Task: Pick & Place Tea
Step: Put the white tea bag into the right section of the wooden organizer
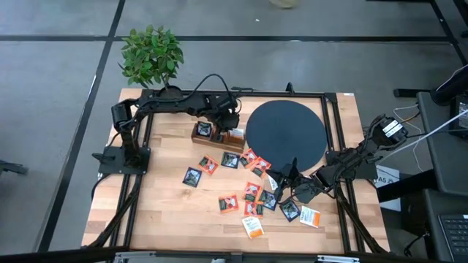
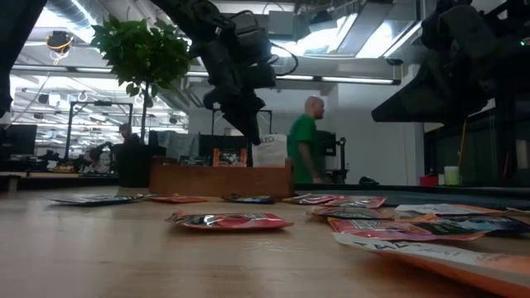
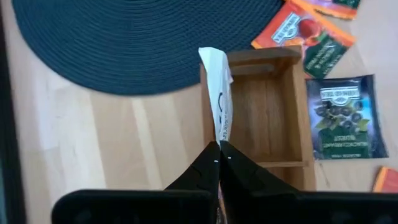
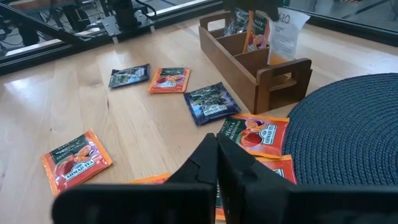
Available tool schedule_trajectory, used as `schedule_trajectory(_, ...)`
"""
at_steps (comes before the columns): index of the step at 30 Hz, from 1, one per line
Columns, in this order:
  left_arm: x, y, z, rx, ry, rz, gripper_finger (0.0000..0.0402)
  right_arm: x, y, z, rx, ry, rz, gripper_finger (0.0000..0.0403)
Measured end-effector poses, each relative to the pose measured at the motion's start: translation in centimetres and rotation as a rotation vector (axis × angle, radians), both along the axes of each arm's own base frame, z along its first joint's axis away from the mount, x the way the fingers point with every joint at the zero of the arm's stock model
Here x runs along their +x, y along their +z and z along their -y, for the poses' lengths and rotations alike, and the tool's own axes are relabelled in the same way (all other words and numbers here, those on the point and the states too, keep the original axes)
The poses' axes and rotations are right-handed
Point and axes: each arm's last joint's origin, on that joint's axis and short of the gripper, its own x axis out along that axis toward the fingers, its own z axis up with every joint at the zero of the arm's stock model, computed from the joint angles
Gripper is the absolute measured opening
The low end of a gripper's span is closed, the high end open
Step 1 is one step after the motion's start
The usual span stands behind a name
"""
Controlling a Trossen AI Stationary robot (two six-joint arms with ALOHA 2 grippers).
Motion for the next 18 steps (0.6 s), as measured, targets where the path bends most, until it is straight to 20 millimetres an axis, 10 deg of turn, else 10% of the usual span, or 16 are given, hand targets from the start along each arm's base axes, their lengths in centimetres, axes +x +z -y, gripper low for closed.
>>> schedule_trajectory(18, 0.36, -0.45, 0.29, 0.04, 0.028, -0.021, 0.0002, -0.04, -0.08, 0.0, -0.002, 0.007, -0.011, 0.0004)
